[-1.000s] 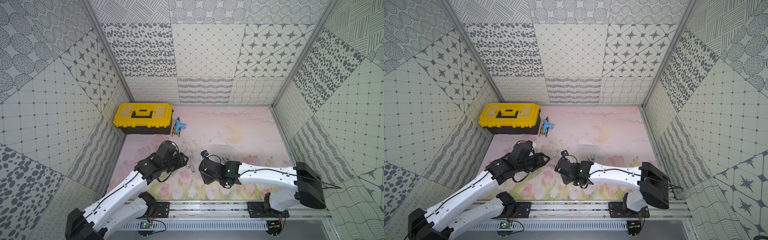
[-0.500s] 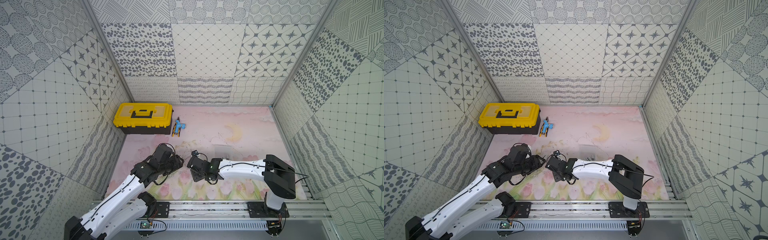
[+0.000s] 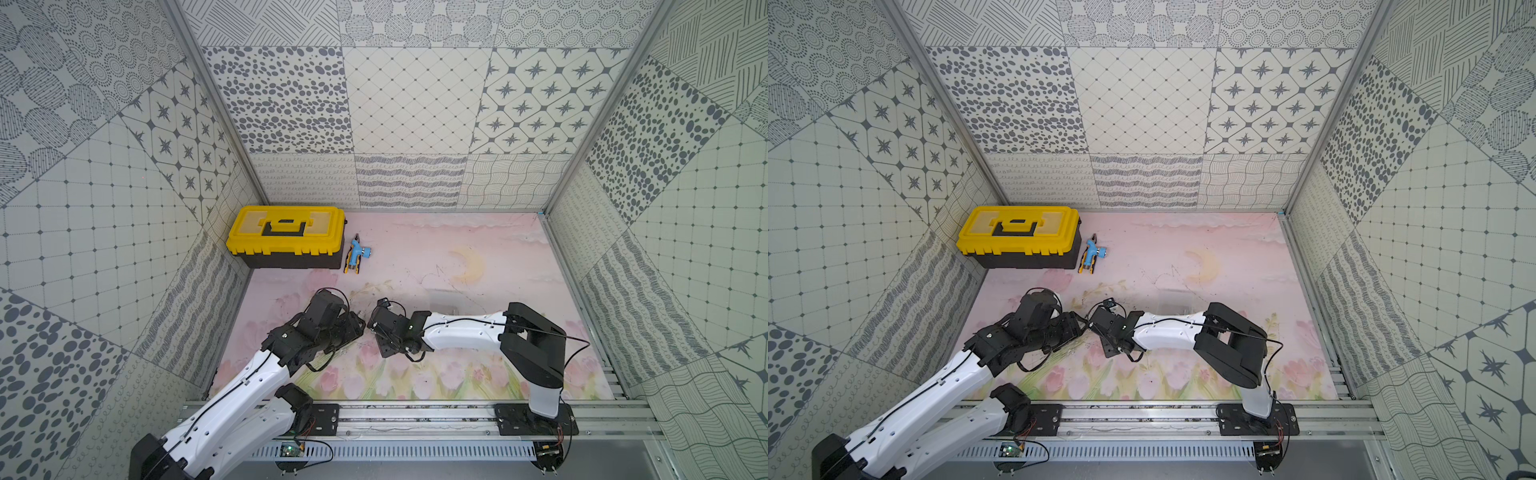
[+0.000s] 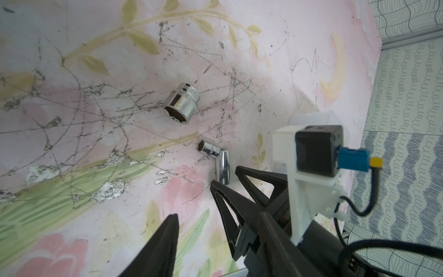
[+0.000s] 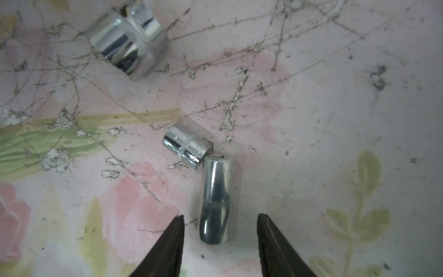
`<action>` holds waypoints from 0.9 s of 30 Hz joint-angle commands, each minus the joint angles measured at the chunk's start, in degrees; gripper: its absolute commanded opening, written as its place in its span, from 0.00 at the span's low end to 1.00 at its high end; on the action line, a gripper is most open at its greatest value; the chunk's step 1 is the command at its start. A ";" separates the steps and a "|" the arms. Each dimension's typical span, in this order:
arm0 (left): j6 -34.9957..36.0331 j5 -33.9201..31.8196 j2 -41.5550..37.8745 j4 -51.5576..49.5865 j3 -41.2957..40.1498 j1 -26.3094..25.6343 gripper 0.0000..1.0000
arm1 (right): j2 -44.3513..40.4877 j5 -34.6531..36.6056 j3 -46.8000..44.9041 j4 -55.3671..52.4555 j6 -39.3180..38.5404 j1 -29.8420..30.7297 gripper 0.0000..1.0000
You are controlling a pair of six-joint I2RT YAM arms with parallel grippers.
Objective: Put the socket on the desktop into the storage box
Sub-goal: Pick up the socket head at the center of the board.
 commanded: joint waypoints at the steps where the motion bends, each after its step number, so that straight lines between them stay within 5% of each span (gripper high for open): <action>1: 0.00 0.79 0.03 0.43 -0.38 0.54 0.58 | 1.25 0.57 1.19 0.91 0.19 -0.96 0.44; 16: 0.13 5.31 1.05 4.12 -0.77 0.70 0.58 | -4.15 -1.88 -6.32 5.80 -1.56 -4.17 0.00; 27: -6.50 28.25 -1.31 27.04 0.20 0.63 0.60 | -33.69 -10.18 -17.41 13.51 -2.75 -4.15 0.00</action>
